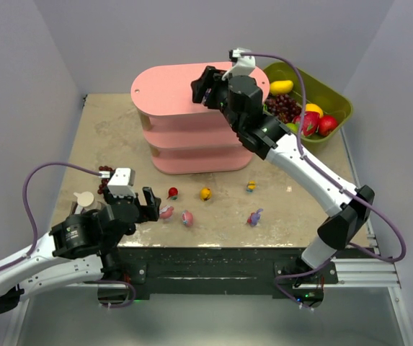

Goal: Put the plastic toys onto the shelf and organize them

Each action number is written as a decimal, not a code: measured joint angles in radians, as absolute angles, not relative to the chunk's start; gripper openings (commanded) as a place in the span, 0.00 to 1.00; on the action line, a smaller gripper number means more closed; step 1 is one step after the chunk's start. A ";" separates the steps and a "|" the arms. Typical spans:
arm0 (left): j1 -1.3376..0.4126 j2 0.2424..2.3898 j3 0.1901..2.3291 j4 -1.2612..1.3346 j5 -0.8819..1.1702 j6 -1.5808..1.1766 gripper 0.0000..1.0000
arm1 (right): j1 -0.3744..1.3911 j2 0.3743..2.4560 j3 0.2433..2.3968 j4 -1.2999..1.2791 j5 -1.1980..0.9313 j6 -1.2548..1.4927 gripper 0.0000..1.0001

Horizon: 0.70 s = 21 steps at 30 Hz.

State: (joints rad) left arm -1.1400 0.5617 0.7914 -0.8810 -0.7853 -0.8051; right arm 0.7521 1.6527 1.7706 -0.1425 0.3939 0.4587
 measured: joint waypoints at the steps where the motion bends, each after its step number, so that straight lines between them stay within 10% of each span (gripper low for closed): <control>1: -1.140 0.562 0.791 -0.881 -0.785 -0.806 0.89 | 0.752 1.644 1.766 -0.136 0.393 0.457 0.70; 21: -1.140 0.550 0.791 -0.885 -0.785 -0.828 0.89 | 0.752 1.538 1.702 -0.085 0.338 0.455 0.69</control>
State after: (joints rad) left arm -1.1400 0.5495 0.7914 -0.8852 -0.7853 -0.8280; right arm 0.7517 1.5375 1.7020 -0.0853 0.3382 0.4549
